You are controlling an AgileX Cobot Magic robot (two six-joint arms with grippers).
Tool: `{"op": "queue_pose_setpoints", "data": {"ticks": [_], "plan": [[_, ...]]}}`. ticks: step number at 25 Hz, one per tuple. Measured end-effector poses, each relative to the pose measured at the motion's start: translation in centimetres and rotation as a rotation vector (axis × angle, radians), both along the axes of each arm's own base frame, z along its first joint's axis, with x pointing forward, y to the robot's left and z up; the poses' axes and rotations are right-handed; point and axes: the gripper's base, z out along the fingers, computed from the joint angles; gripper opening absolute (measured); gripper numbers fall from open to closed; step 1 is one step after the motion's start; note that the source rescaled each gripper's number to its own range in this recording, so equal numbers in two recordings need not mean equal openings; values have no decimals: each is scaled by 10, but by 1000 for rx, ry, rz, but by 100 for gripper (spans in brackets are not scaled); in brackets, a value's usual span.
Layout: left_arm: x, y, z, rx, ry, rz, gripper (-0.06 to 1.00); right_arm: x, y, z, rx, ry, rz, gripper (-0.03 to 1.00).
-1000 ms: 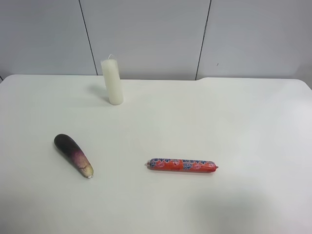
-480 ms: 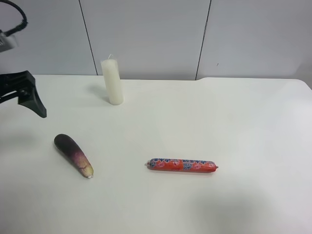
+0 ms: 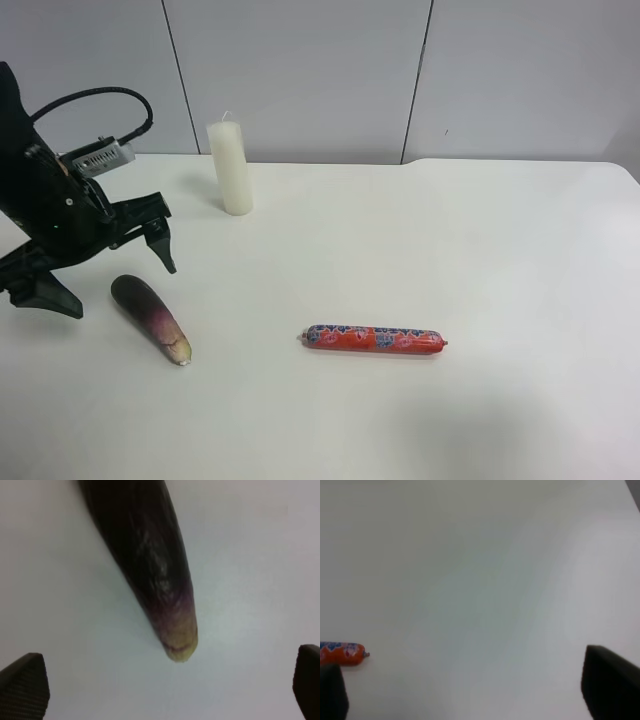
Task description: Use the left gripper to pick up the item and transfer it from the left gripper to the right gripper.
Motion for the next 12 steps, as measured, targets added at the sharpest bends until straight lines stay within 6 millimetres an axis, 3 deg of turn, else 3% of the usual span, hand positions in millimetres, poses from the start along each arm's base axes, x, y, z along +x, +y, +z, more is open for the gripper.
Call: {"op": "queue_pose_setpoints", "data": {"ticks": [6, 12], "plan": [[8, -6, -33, -17, 100, 46, 100, 0, 0, 0, 0, 0, 0, 100], [10, -9, -51, -24, 157, 74, 100, 0, 0, 0, 0, 0, 0, 100]]}}
